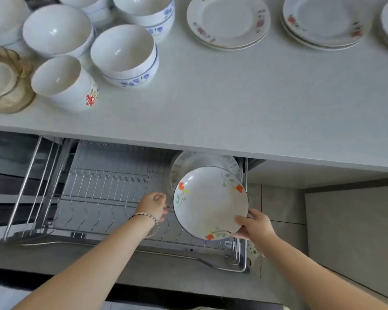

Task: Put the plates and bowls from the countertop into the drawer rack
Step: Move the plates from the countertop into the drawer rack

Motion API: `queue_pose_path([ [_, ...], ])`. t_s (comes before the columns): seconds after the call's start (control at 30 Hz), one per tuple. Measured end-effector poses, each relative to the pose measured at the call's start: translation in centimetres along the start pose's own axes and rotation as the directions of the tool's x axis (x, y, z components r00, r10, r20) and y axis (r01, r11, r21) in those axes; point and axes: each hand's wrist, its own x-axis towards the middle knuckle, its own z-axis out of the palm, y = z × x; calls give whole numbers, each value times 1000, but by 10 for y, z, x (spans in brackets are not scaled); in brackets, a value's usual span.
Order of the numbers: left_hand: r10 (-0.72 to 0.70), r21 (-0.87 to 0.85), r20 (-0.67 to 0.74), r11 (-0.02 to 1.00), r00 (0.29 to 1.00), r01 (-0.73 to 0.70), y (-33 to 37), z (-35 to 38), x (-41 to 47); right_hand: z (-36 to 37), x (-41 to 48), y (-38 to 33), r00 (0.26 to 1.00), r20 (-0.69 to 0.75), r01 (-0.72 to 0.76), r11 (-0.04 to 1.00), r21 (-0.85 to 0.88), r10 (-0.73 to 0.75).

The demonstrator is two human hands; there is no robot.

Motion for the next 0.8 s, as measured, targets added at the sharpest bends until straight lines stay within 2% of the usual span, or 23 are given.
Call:
queue_pose_path([
  [0.13, -46, 7, 26, 999, 999, 46, -23, 0, 14, 21, 30, 2, 994, -92, 73, 992, 106, -63],
  [0.27, -71, -11, 17, 997, 997, 71, -42, 0, 21, 36, 58, 1, 991, -122, 78, 968, 239, -50],
  [0.4, -98, -35, -28, 995, 995, 97, -54, -1, 25, 49, 78, 0, 985, -166, 78, 962, 261, -35],
  [0.57, -107, -59, -23, 993, 994, 105, -54, 1, 25, 60, 87, 8, 984, -179, 24, 989, 149, 4],
  [0.7, -110, -71, 13, 991, 994, 110, -51, 6, 27, 67, 91, 6, 957, -286, 24, 998, -65, -42],
  [0.8, -107, -76, 31, 991, 994, 109, -47, 11, 24, 64, 91, 4, 947, -311, 1, 971, -239, -78],
])
